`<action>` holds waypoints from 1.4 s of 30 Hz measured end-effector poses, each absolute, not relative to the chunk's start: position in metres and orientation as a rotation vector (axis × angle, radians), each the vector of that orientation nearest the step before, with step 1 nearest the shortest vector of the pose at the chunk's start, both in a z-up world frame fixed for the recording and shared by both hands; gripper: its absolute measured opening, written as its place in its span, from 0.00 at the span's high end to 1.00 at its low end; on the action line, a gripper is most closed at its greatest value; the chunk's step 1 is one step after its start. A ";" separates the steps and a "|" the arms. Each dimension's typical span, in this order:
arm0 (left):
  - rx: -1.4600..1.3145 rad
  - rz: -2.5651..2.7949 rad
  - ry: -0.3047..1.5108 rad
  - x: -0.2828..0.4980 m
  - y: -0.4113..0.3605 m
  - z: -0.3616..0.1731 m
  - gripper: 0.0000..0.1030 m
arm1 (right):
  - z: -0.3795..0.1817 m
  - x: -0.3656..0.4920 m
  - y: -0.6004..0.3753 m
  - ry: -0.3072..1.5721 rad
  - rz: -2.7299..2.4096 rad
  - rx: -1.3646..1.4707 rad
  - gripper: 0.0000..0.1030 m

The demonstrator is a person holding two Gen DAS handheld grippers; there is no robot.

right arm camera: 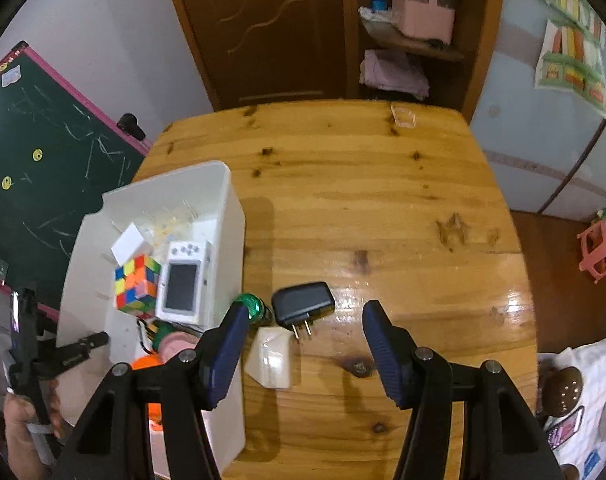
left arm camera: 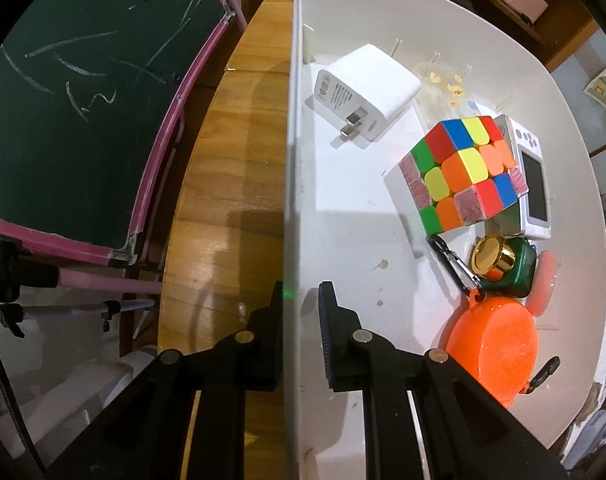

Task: Organize rigid objects
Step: 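Withdraw the right tool toward the black charger on the table, then grasp the black charger with the right tool and lift it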

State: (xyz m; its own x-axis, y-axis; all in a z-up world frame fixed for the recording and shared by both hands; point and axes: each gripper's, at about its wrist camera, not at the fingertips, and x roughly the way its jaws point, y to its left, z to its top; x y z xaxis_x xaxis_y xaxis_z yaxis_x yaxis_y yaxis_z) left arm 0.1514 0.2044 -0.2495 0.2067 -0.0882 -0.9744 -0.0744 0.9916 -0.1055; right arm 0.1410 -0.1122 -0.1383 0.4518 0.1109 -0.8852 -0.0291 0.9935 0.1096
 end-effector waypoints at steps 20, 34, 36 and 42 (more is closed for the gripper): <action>-0.144 0.004 1.387 0.152 0.204 -0.250 0.83 | -0.242 0.173 -0.130 1.124 0.533 -0.356 0.42; -0.131 0.075 1.404 0.153 0.206 -0.256 0.79 | -0.254 0.185 -0.102 1.016 0.919 -0.573 0.42; -0.132 0.077 1.404 0.153 0.207 -0.257 0.79 | -0.253 0.185 -0.102 1.002 0.934 -0.568 0.45; -0.110 0.085 1.408 0.154 0.207 -0.258 0.77 | -0.254 0.188 -0.110 0.973 0.911 -0.517 0.63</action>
